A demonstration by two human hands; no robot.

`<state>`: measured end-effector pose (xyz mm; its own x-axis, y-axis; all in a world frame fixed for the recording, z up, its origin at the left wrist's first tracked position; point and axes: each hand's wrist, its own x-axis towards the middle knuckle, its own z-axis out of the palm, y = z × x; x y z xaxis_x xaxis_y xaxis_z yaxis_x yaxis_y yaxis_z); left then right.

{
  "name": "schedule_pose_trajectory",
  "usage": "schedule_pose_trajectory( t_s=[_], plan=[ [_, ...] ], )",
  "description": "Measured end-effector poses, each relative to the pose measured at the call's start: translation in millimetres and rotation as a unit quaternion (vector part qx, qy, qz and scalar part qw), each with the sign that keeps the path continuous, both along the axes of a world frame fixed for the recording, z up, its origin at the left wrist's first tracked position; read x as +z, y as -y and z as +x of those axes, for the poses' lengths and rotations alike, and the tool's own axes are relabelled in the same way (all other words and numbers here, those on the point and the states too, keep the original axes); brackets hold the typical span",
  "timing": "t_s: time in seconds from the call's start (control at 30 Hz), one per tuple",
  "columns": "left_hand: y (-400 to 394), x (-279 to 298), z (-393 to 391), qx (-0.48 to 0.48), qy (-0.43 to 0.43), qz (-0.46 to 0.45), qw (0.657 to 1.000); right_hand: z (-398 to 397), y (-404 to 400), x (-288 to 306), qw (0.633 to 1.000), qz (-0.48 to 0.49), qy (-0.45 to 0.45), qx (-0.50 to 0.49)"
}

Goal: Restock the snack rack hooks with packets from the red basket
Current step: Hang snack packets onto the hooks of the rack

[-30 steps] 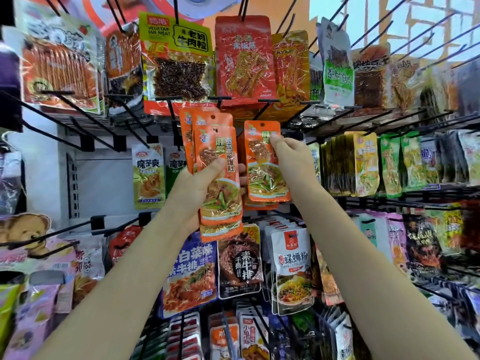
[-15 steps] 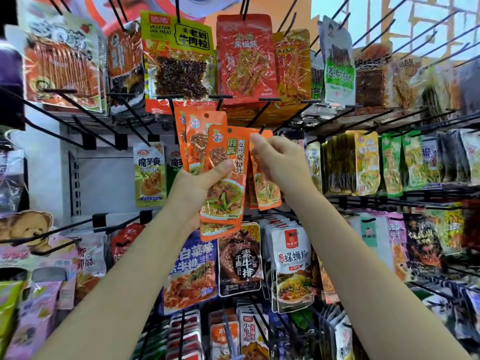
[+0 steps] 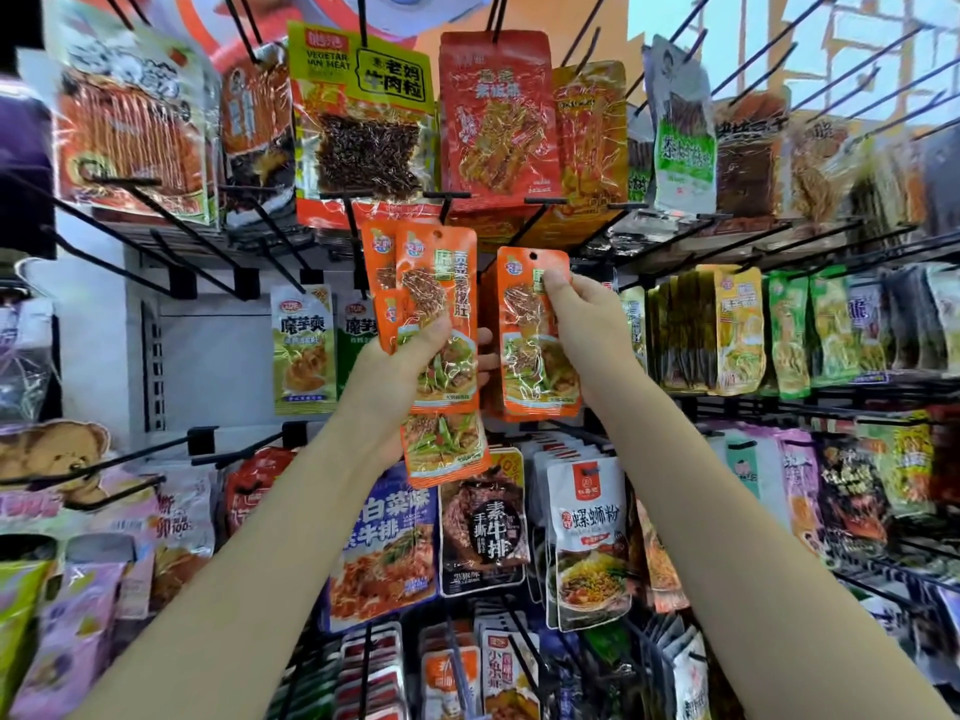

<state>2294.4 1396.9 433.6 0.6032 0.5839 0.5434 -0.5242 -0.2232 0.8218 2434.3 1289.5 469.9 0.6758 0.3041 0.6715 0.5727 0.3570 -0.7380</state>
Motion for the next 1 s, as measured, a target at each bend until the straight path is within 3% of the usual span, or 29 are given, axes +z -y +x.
schedule_pose_trajectory(
  t_s=[0.23,0.4,0.57,0.73,0.87,1.0],
  plan=[
    [0,0,0,-0.008,0.014,0.014,1.0,8,-4,5,0.999,-0.003,0.011,-0.03],
    [-2,-1,2,0.005,0.013,0.003,1.0,8,4,-1,0.983,0.055,0.086,-0.151],
    [-1,1,7,0.013,-0.015,0.029,0.999,-15,1,-4,0.987,0.002,0.16,-0.02],
    [5,3,5,0.023,-0.05,0.008,0.998,-11,0,-7,0.994,0.023,0.11,0.018],
    [2,2,2,-0.014,-0.042,0.018,0.999,5,2,-3,0.999,-0.009,0.035,0.002],
    [-2,-1,6,-0.019,0.003,0.025,1.0,10,0,3,0.999,-0.016,0.036,-0.007]
  ],
)
